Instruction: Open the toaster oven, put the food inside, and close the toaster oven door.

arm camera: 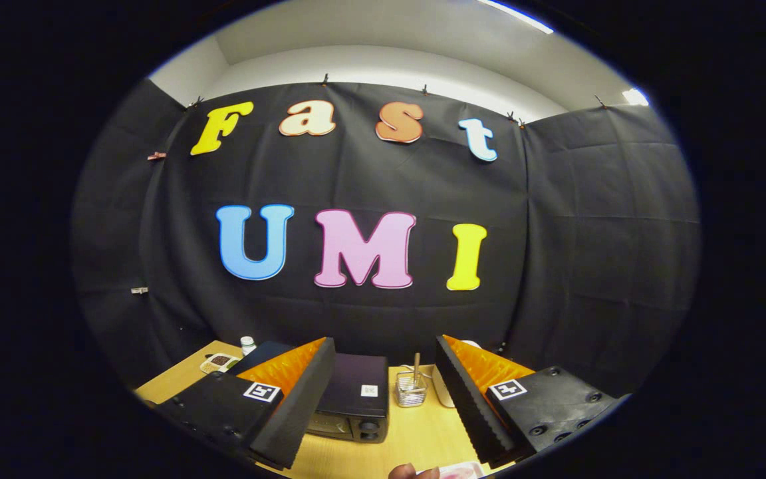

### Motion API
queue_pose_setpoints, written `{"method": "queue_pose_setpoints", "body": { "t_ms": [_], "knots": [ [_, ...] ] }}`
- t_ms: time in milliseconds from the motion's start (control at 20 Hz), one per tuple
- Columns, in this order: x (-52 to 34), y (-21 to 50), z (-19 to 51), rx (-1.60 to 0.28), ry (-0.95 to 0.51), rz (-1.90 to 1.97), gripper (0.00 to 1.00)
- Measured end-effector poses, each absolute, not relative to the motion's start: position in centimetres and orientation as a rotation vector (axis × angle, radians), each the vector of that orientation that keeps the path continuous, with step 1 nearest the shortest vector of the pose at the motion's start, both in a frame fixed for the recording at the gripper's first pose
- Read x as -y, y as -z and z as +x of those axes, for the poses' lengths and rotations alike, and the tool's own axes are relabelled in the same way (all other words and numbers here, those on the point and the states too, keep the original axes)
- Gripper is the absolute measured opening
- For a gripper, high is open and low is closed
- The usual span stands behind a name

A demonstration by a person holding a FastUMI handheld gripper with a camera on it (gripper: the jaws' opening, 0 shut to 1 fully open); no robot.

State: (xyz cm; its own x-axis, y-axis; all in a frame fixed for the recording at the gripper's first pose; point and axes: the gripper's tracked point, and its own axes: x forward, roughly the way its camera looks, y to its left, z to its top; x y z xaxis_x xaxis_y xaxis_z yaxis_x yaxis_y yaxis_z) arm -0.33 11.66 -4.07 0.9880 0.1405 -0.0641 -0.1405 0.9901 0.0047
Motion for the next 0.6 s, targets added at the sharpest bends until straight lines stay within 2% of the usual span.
{"method": "queue_pose_setpoints", "body": {
  "t_ms": [200,600],
  "knots": [
    [-18.0,7.7,-0.4,-0.133,-0.218,0.016,0.98],
    [-25.5,19.3,0.8,-0.388,-0.228,0.005,0.98]
  ]
}}
